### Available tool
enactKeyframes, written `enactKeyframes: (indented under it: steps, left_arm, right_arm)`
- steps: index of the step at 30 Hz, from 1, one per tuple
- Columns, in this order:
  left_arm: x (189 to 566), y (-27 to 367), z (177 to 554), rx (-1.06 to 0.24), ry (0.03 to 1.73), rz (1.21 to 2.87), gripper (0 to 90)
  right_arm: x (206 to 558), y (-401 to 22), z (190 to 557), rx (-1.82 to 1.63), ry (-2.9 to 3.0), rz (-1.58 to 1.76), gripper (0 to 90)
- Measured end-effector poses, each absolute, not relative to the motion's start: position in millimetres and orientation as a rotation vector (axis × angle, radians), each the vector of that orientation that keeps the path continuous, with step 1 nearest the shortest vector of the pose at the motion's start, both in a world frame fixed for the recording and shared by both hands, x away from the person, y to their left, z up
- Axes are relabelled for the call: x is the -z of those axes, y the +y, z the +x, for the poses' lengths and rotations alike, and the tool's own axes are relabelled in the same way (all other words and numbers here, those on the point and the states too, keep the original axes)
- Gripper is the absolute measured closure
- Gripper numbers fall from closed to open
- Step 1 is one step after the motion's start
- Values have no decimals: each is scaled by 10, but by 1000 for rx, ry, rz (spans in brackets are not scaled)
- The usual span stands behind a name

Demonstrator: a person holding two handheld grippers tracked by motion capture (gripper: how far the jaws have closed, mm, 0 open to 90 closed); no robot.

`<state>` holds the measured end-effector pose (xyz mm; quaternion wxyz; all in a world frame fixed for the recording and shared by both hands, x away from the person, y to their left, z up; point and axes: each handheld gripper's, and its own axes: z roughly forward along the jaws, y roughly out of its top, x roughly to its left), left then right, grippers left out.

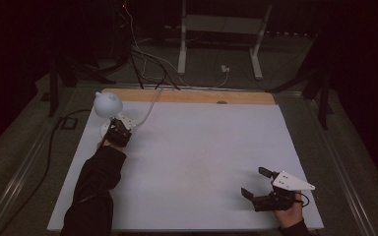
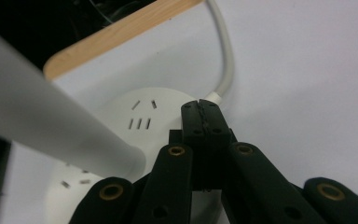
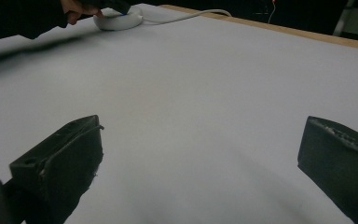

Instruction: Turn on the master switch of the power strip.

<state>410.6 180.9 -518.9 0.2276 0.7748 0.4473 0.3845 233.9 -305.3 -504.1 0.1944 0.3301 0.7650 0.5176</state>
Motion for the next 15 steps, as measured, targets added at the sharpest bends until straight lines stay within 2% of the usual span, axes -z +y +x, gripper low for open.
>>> enactKeyframes:
  steps: [2,4,7,10,15]
  left_arm:
    - [5205,1800,4096,-1083,1219,2131,900]
    - [5209,1884,4092,-1014,1240,2065,900]
    - [5216,1869,4091,-1037,1235,2071,900]
    - [5226,1906,4089,-1006,1256,2023,900]
    - [5279,1919,4055,-1027,1255,1961,900]
  right_arm:
    - [5042,-3055,2340,-1451,2147,927,0]
    - [5041,-3058,2339,-1451,2144,926,0]
    - [5046,-3060,2343,-1452,2146,933,0]
    - [5049,-3057,2345,-1449,2151,932,0]
    - [5054,-3070,2346,-1446,2149,937,0]
